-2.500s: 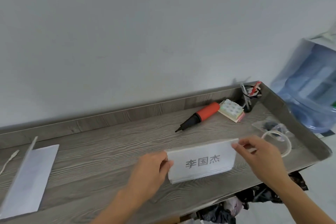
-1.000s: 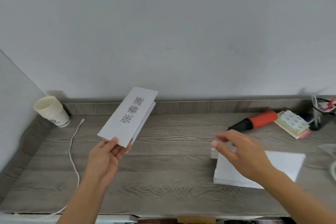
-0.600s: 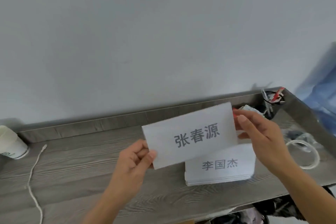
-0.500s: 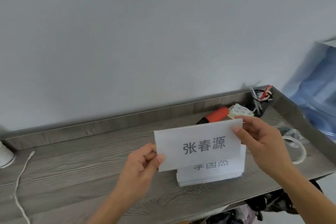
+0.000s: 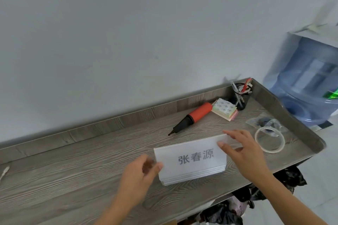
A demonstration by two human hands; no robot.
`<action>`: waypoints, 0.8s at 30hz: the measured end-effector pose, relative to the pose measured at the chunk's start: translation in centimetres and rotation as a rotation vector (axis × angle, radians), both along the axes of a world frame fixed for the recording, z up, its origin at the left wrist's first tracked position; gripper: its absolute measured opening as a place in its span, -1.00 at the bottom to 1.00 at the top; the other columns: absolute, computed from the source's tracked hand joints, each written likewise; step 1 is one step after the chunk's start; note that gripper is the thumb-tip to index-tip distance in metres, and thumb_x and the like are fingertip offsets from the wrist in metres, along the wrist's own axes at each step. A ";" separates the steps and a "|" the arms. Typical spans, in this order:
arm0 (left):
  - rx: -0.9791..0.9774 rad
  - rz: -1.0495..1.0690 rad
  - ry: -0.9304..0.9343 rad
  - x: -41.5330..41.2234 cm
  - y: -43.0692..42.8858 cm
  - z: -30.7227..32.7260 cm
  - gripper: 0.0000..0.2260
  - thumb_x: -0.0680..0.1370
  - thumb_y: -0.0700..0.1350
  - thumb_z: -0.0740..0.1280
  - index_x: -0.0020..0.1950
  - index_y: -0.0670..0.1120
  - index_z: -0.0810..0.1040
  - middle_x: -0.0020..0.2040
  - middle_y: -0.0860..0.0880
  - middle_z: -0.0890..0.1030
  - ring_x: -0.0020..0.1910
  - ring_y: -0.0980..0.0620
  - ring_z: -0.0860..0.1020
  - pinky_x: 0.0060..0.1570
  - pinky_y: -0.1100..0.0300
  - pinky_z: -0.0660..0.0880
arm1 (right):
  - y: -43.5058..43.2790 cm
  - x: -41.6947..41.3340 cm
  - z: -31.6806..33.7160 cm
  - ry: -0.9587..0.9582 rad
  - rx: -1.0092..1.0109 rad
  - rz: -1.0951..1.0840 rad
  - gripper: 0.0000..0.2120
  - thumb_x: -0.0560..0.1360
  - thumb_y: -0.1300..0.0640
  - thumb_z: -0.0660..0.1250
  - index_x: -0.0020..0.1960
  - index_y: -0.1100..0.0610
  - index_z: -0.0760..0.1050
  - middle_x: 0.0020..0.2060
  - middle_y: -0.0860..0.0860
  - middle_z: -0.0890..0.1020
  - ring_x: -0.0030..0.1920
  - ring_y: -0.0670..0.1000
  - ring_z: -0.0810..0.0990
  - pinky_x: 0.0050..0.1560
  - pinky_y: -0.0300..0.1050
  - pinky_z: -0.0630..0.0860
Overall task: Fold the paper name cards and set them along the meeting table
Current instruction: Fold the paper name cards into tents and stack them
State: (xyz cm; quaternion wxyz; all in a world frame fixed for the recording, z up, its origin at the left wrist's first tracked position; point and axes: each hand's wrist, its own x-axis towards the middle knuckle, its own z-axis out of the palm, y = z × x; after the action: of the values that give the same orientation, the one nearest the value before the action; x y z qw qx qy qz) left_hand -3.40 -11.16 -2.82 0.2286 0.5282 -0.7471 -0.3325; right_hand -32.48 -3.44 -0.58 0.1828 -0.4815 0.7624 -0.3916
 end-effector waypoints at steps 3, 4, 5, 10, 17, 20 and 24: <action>0.289 0.155 0.378 -0.9 0.2 0.5 -0.47 0.34 0.25 0.40 0.23 0.08 0.42 0.15 0.09 0.54 0.07 0.15 0.56 0.04 0.10 0.56 | -0.4 -0.6 0.0 -0.328 0.030 0.055 -0.32 0.32 -0.33 0.38 0.39 -0.19 0.33 0.26 -0.18 0.44 0.24 -0.17 0.46 0.20 0.02 0.49; 0.324 0.186 0.445 -1.5 0.2 0.8 -0.43 0.35 0.25 0.37 0.31 0.11 0.36 0.22 0.09 0.50 0.11 0.18 0.53 0.07 0.11 0.54 | -0.7 -0.8 -0.1 -0.405 0.035 0.079 -0.22 0.26 -0.43 0.35 0.41 -0.21 0.29 0.31 -0.19 0.42 0.29 -0.14 0.44 0.25 0.06 0.47; 0.339 0.212 0.487 -2.2 0.4 1.2 -0.41 0.38 0.22 0.32 0.37 0.11 0.31 0.25 0.08 0.46 0.12 0.23 0.49 0.05 0.20 0.50 | -1.0 -0.8 -0.3 -0.444 0.047 0.103 -0.18 0.23 -0.48 0.31 0.42 -0.23 0.28 0.33 -0.19 0.42 0.32 -0.13 0.43 0.27 0.09 0.46; 0.319 0.351 0.605 -6.3 1.5 2.0 -0.61 0.47 0.22 0.12 0.19 0.10 0.48 0.04 0.08 0.56 -0.05 0.23 0.51 -0.15 0.32 0.37 | -2.0 1.0 -1.0 -0.511 0.056 0.177 -0.47 0.39 -0.27 0.25 0.32 -0.13 0.39 0.09 -0.19 0.58 0.00 -0.19 0.62 -0.01 -0.22 0.52; 0.172 0.534 0.599 -8.5 1.4 0.7 -0.53 0.38 0.46 0.13 -0.06 0.11 0.48 0.00 -0.13 0.56 -0.03 -0.15 0.55 0.05 -0.17 0.51 | -2.1 1.3 -1.7 -0.608 -0.014 0.062 -0.59 0.33 -0.29 0.33 0.05 -0.06 0.54 -0.31 -0.05 0.68 -0.25 -0.07 0.67 -0.27 -0.19 0.56; 0.150 0.547 0.579 -9.1 1.7 1.2 -0.47 0.37 0.46 0.13 0.01 0.06 0.49 0.03 -0.17 0.57 0.03 -0.17 0.56 0.07 -0.19 0.51 | -1.5 1.6 -1.6 -0.614 -0.009 0.015 -0.58 0.32 -0.34 0.34 0.02 -0.08 0.53 -0.27 -0.04 0.67 -0.22 -0.06 0.67 -0.23 -0.14 0.58; 0.162 0.423 0.556 -9.3 2.7 3.0 -0.67 0.49 0.32 0.13 -0.05 0.10 0.47 -0.02 -0.17 0.58 -0.10 -0.09 0.59 -0.18 0.06 0.53 | 1.0 2.6 -0.5 -0.642 -0.070 -0.111 -0.85 0.50 -0.11 0.29 0.02 -0.08 0.49 -0.18 0.01 0.65 -0.26 -0.14 0.65 -0.26 -0.26 0.51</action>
State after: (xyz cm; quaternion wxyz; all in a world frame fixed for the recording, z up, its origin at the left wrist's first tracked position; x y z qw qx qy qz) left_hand -12.67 -8.48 0.18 0.4442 0.5771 -0.5015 -0.4670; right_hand -29.87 -2.45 -1.07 0.3757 -0.2969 0.6770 -0.5589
